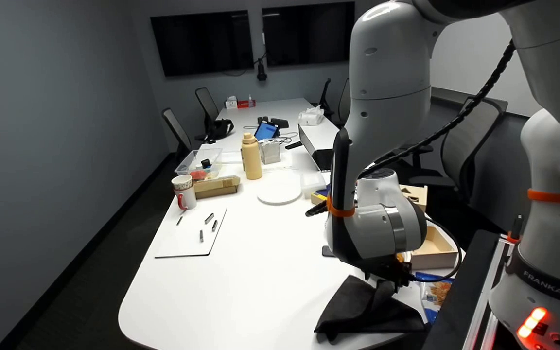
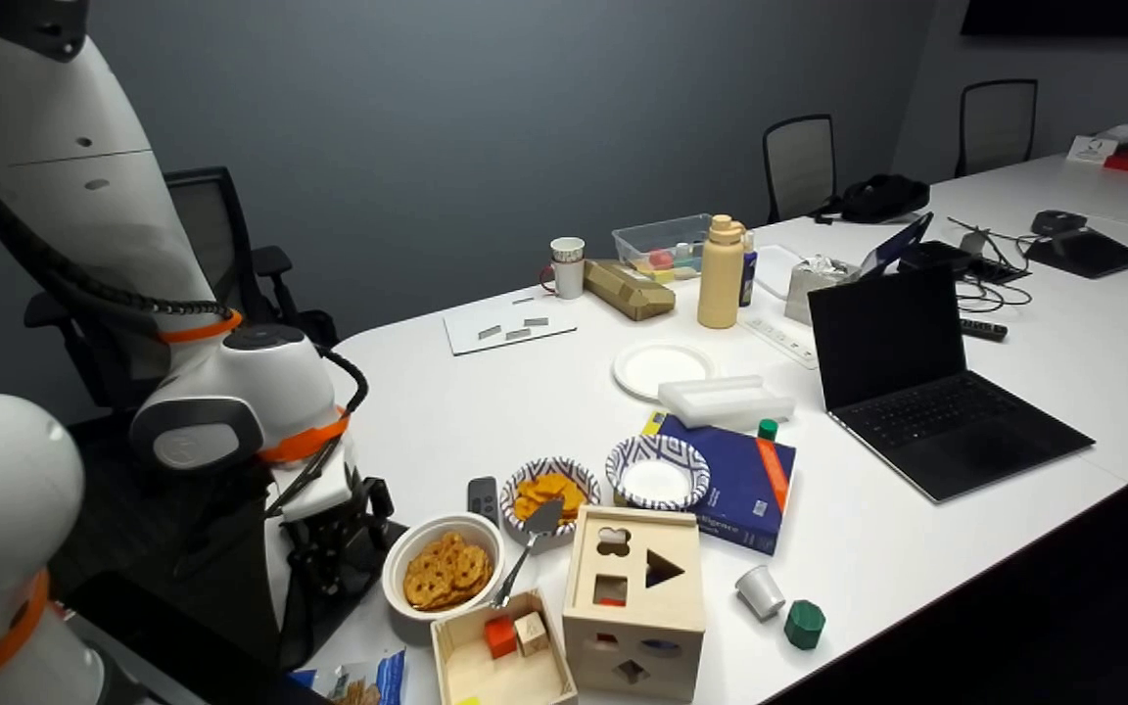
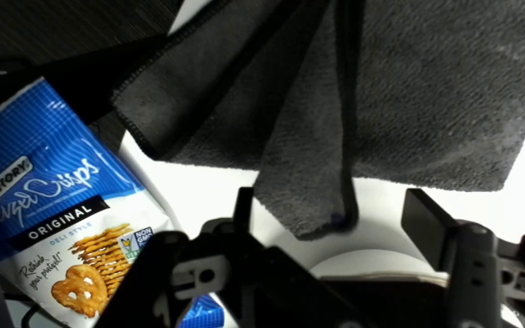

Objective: Fold the grey towel

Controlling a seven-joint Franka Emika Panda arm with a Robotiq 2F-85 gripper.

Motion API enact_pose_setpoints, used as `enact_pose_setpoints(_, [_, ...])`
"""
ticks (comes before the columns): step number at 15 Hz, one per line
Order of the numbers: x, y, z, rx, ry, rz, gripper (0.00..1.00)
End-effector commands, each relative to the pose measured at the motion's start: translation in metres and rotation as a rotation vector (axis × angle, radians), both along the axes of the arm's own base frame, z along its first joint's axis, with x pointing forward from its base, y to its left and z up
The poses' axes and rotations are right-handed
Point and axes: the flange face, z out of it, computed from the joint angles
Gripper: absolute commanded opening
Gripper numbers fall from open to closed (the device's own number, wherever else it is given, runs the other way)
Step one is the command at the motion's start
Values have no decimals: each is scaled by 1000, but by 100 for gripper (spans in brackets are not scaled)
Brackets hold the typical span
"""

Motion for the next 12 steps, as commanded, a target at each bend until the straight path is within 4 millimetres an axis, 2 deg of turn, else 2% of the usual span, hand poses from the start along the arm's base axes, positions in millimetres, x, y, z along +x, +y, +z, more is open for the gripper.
enact_pose_setpoints(1, [5, 16, 8, 122, 42, 83, 100])
enact_pose_setpoints(12, [5, 26, 15, 87, -5, 129, 100])
